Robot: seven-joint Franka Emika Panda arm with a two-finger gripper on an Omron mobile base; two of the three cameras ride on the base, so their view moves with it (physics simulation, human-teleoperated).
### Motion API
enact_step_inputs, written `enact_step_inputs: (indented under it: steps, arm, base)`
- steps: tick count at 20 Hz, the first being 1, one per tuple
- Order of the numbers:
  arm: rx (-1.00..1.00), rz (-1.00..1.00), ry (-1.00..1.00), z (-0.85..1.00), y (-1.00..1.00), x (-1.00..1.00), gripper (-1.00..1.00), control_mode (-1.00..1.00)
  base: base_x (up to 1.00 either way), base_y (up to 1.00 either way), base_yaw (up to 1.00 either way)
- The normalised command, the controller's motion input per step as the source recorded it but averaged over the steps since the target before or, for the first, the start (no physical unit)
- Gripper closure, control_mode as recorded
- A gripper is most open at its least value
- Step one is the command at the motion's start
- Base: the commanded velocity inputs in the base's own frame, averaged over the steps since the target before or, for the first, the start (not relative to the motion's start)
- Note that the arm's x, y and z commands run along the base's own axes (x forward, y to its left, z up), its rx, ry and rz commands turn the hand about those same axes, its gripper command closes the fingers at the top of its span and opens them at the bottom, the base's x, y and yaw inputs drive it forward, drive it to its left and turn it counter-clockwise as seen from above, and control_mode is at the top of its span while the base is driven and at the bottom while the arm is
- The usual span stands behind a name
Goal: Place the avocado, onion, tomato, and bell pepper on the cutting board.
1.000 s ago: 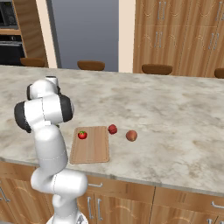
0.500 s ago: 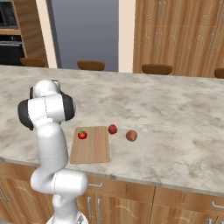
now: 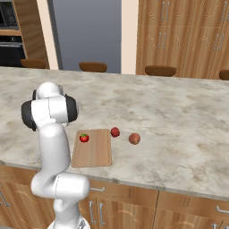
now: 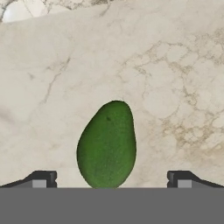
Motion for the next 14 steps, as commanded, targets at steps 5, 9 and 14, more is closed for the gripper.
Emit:
enact_step_inputs:
  steps: [5, 9, 14]
  arm:
    - [-0.01, -0.05, 0.05, -0.17, 0.02, 0.0, -1.0, -1.0]
    - [-0.01, -0.04, 0.03, -0.19, 0.0, 0.0, -1.0, -1.0]
    - [-0.03, -0.04, 0.02, -0.16, 0.0, 0.01, 1.0, -1.0]
  base:
    - [0.0, 0.0, 0.0]
    - [0.0, 0.0, 0.0]
    - [0.0, 0.0, 0.0]
